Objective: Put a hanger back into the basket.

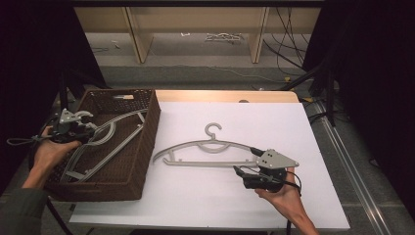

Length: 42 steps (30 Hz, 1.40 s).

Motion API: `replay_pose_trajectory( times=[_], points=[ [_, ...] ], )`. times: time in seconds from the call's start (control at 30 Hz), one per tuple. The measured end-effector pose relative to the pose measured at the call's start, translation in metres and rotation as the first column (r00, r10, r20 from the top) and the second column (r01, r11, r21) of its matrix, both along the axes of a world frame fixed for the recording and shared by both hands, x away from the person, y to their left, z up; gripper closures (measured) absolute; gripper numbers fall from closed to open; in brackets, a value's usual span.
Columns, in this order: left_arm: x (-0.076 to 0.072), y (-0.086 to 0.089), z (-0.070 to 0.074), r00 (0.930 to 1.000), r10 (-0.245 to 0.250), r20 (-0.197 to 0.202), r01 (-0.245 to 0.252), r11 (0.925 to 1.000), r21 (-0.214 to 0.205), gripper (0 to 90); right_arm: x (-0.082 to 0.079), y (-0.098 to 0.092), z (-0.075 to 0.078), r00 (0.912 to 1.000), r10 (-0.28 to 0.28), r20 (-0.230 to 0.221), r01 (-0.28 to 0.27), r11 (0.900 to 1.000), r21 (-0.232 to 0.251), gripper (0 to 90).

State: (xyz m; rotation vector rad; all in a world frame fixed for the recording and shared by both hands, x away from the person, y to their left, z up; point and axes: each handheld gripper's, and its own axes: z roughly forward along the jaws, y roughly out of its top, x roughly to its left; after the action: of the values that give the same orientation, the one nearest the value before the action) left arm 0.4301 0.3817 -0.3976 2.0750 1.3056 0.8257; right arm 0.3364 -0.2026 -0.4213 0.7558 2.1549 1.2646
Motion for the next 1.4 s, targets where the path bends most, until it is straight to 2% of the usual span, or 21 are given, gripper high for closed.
replay_pose_trajectory(
  times=[0.07,0.1,0.2,0.3,0.4,0.5,0.57,0.63,0.73,0.8,0.9,0.97,1.0,1.13,1.2,1.3,1.33,1.4],
  points=[
    [-0.002,-0.001,0.006,0.9997,0.006,0.025,-0.005,0.9998,-0.018,54.8,0.0,0.0,0.0,1.0,-0.001,-0.004,0.001,1.0,0.001,21.2],
    [-0.004,-0.001,0.01,0.9997,-0.001,0.023,0.001,0.9999,-0.012,53.9,0.0,0.001,0.0,1.0,0.0,-0.005,0.0,1.0,0.002,21.2],
    [-0.009,-0.007,0.019,0.9967,0.041,0.07,-0.034,0.9955,-0.089,46.0,0.0,0.001,0.0,1.0,0.003,-0.005,-0.003,1.0,0.0,21.2],
    [-0.019,-0.013,0.027,0.993,0.043,0.11,-0.026,0.9881,-0.151,40.7,0.0,0.001,0.0,1.0,0.004,0.0,-0.004,1.0,0.003,21.3],
    [-0.03,-0.022,0.033,0.9902,0.04,0.134,-0.017,0.9846,-0.174,36.3,-0.001,0.001,0.0,1.0,0.002,-0.007,-0.002,0.9999,0.016,21.3],
    [-0.041,-0.033,0.035,0.9891,0.043,0.141,-0.009,0.9719,-0.235,33.0,-0.001,0.0,0.0,1.0,0.0,-0.003,0.0,0.9999,0.017,21.3],
    [-0.049,-0.042,0.037,0.9875,0.032,0.154,0.008,0.9667,-0.256,31.7,-0.001,0.0,0.0,1.0,-0.001,-0.002,0.001,0.9998,0.021,21.3],
    [-0.056,-0.052,0.038,0.9846,0.02,0.173,0.032,0.9557,-0.293,30.4,-0.001,0.001,0.0,1.0,-0.002,-0.002,0.002,0.9998,0.021,21.3],
    [-0.065,-0.067,0.041,0.9799,0.011,0.199,0.056,0.9441,-0.325,25.6,-0.002,0.002,0.0,1.0,0.002,-0.009,-0.002,0.9997,0.023,21.3],
    [-0.07,-0.077,0.043,0.9776,-0.001,0.211,0.074,0.9369,-0.341,25.6,-0.002,0.002,-0.001,0.9998,0.005,-0.019,-0.004,0.9997,0.023,21.3],
    [-0.076,-0.091,0.044,0.9743,-0.011,0.225,0.099,0.9176,-0.385,24.0,-0.001,0.002,-0.002,1.0,0.002,0.001,-0.002,0.9997,0.024,21.3],
    [-0.08,-0.101,0.043,0.9736,-0.022,0.227,0.116,0.9064,-0.406,22.7,-0.002,0.003,-0.002,1.0,0.003,-0.005,-0.003,0.9997,0.025,21.3],
    [-0.082,-0.106,0.043,0.9714,-0.031,0.235,0.129,0.9022,-0.412,22.1,-0.002,0.004,-0.002,0.9998,0.005,-0.017,-0.005,0.9996,0.029,21.3],
    [-0.09,-0.126,0.037,0.9652,-0.069,0.252,0.177,0.8835,-0.434,21.0,-0.002,0.004,-0.002,0.9998,0.005,-0.018,-0.005,0.9995,0.031,21.1],
    [-0.093,-0.135,0.035,0.9584,-0.085,0.272,0.203,0.8733,-0.443,21.0,-0.002,0.004,-0.003,0.9998,0.006,-0.018,-0.005,0.9994,0.035,21.0],
    [-0.099,-0.147,0.034,0.9475,-0.129,0.293,0.25,0.8694,-0.426,20.8,-0.002,0.003,-0.003,0.9997,0.006,-0.022,-0.005,0.9992,0.04,21.0],
    [-0.1,-0.151,0.033,0.9425,-0.141,0.303,0.267,0.864,-0.427,20.5,-0.001,0.003,-0.004,1.0,-0.001,-0.005,0.001,0.9992,0.04,21.0],
    [-0.104,-0.157,0.032,0.9336,-0.155,0.323,0.289,0.8576,-0.425,20.5,-0.002,0.004,-0.005,0.9997,-0.003,-0.025,0.004,0.9991,0.043,21.0]
  ],
)
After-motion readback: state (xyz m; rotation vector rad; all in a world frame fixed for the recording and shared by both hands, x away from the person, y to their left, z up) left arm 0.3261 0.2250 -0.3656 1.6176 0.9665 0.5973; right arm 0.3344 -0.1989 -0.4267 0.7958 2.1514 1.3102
